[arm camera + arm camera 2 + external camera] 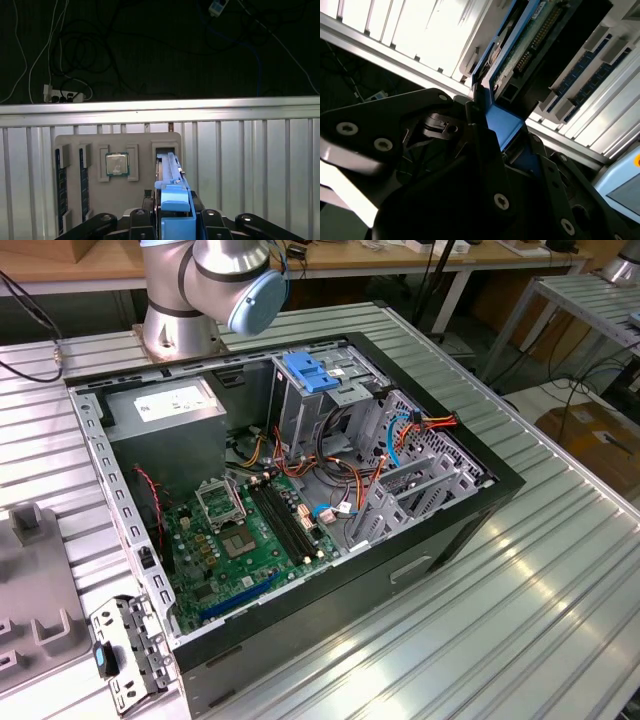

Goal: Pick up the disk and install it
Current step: 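Pick up the disk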

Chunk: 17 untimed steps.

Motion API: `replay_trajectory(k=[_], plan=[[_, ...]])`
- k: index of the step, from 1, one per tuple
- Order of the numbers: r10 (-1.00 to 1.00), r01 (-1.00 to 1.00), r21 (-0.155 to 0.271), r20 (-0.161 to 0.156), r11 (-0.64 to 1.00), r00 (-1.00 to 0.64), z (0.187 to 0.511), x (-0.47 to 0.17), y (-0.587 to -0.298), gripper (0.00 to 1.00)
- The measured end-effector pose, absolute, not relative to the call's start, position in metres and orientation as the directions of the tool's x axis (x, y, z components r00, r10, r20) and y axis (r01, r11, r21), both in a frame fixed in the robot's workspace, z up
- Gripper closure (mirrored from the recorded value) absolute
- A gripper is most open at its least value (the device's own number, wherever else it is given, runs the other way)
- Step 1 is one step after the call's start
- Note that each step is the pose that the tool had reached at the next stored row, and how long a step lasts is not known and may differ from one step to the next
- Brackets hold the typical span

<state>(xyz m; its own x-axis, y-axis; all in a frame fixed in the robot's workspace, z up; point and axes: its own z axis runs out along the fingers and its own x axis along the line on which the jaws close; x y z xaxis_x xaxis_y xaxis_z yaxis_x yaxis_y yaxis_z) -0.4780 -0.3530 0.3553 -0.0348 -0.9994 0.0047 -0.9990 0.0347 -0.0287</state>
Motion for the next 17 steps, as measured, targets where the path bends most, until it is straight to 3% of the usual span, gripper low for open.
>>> replay_trajectory(k=[17], plan=[[-0.999,-0.999,-0.029,0.004,0.035,-0.035,0.3625,-0.478,-0.353,0.63]])
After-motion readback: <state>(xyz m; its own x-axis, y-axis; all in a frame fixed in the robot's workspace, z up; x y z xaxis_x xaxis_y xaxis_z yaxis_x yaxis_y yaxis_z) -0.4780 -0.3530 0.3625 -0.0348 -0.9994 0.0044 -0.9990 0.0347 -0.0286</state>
